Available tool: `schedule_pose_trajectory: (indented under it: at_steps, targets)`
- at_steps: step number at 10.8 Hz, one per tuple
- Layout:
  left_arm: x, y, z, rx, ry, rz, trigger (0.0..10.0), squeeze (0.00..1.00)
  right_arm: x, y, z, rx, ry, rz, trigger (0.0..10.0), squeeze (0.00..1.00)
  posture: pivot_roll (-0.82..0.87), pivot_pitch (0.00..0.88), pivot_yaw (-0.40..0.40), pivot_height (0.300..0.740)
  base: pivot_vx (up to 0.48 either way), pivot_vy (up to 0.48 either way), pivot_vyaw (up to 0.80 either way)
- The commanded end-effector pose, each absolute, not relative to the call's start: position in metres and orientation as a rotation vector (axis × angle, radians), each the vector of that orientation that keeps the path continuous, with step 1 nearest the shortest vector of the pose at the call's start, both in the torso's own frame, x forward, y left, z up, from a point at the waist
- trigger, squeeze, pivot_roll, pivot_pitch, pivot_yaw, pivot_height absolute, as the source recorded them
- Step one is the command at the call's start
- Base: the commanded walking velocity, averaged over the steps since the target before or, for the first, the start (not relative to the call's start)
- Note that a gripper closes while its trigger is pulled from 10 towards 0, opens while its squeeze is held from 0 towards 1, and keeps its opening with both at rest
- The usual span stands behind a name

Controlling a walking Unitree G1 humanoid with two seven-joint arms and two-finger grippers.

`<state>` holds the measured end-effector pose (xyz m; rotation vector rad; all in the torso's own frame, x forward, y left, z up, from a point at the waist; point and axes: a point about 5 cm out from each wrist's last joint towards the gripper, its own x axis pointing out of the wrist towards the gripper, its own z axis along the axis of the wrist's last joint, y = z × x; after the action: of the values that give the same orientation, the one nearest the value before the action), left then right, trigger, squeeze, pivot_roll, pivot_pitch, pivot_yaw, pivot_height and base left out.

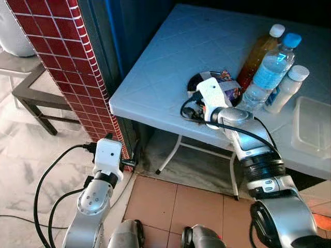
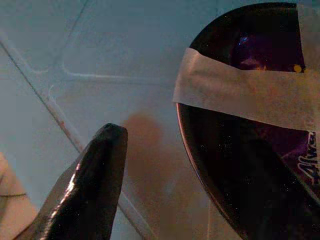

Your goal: Restocking fridge

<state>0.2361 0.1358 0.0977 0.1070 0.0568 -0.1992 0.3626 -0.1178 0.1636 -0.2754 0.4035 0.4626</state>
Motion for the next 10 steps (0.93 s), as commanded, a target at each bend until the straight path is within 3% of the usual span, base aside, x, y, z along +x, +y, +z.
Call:
schedule_pose_trajectory:
  at_steps: [1,10]
  targets:
    - [0.2341,0.1359,0.0936,0.122,0.08,-0.205,10.0,0.0,0.3568,-0.12,0.1471,-0.265,0.48,0.477,0.0,0.0,0.02,0.112,-0.003,0.74,0.0,0.0,0.0]
    - [0.2332,0.1356,0.0929,0.117,0.087,-0.201,10.0,0.0,0.35,-0.1255,0.1423,-0.31,0.516,0.54,0.0,0.0,0.02,0.117,-0.008,0.74,0.0,0.0,0.0]
